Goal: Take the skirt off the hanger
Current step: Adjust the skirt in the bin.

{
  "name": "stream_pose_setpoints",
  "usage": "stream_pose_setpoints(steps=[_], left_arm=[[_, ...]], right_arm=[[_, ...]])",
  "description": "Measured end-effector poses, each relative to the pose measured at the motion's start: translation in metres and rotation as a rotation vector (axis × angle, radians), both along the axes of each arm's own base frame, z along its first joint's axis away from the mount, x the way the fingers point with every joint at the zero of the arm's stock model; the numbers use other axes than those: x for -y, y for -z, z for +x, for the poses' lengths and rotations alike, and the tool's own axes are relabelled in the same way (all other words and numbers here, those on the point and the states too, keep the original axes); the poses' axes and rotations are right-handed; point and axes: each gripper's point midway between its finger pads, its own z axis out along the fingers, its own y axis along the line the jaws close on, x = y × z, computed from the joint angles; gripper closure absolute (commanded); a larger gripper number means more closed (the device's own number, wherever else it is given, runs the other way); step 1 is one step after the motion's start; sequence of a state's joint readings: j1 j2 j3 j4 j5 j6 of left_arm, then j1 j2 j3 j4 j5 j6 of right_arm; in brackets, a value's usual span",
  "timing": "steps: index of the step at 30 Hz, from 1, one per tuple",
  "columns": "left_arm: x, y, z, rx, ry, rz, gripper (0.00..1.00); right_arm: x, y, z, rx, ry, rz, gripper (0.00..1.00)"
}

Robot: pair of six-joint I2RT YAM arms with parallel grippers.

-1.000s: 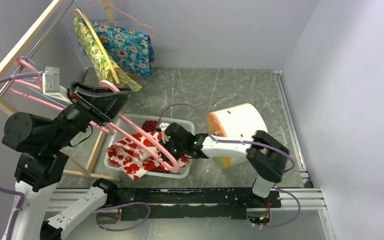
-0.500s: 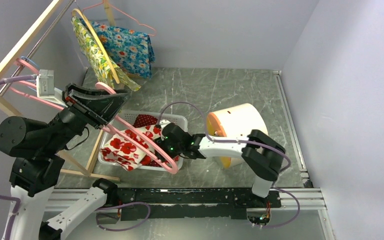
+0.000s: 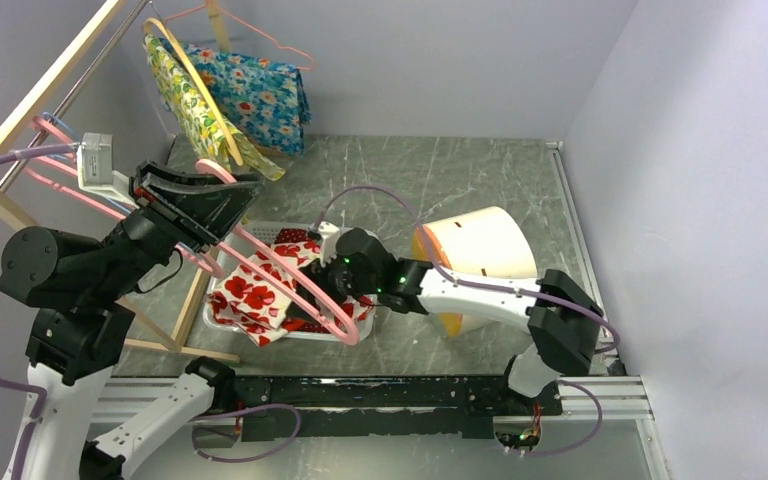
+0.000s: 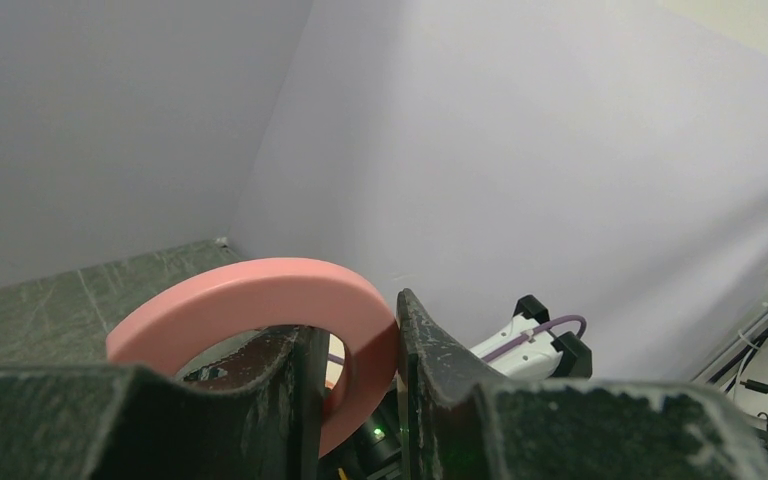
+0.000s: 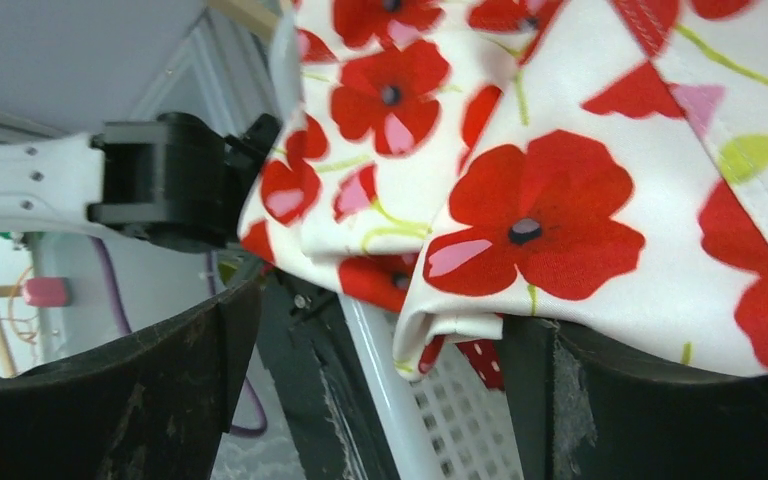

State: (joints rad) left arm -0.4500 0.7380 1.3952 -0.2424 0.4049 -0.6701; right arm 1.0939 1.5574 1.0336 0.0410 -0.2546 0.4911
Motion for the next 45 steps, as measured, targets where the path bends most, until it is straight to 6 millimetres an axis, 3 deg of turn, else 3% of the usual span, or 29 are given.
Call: stream_pose_setpoints(steps=[5, 8, 10, 12, 15, 17, 20, 25, 31, 38, 41, 45], left_arm=[[0.000, 0.003, -0.001, -0.007, 0.004, -0.006, 0.93], [0.000, 0.002, -0.001, -0.007, 0.005, -0.008, 0.93], [0.000, 0.002, -0.001, -0.010, 0.006, -0.010, 0.93], [0.000, 0.002, -0.001, -0.010, 0.006, -0.010, 0.93], [0.000, 0.002, -0.001, -0.012, 0.008, -0.013, 0.93], [0.000, 0.002, -0.002, -0.014, 0.009, -0.015, 0.93], [0.000, 0.003, -0.002, -0.016, 0.007, -0.012, 0.93], [-0.001, 0.011, -0.001, -0.030, -0.004, -0.005, 0.93], [-0.003, 0.016, 0.002, -0.039, -0.019, 0.010, 0.93], [-0.002, 0.019, 0.003, -0.041, -0.019, 0.010, 0.93], [0.001, 0.027, 0.009, -0.061, -0.018, 0.017, 0.93], [0.003, 0.040, 0.014, -0.081, -0.016, 0.019, 0.93]], right_arm=[[-0.040, -0.014, 0.004, -0.014, -0.058, 0.079, 0.29], [-0.062, -0.012, 0.008, -0.016, -0.083, 0.116, 0.35], [-0.075, 0.003, 0.012, -0.023, -0.086, 0.113, 0.36], [-0.083, 0.035, 0.017, -0.039, -0.069, 0.069, 0.36], [-0.080, 0.093, 0.017, -0.089, -0.046, -0.017, 0.37], [-0.080, 0.110, 0.014, -0.107, -0.042, -0.018, 0.35], [-0.080, 0.107, 0.016, -0.085, -0.009, -0.017, 0.31], [-0.073, 0.098, 0.016, -0.074, 0.023, -0.042, 0.14], [-0.040, 0.067, 0.005, -0.109, 0.021, -0.069, 0.01], [-0.028, 0.018, -0.001, -0.114, 0.020, -0.009, 0.00], [-0.021, 0.016, -0.005, -0.124, 0.023, -0.024, 0.00], [0.001, 0.030, -0.011, -0.140, 0.047, -0.094, 0.00]])
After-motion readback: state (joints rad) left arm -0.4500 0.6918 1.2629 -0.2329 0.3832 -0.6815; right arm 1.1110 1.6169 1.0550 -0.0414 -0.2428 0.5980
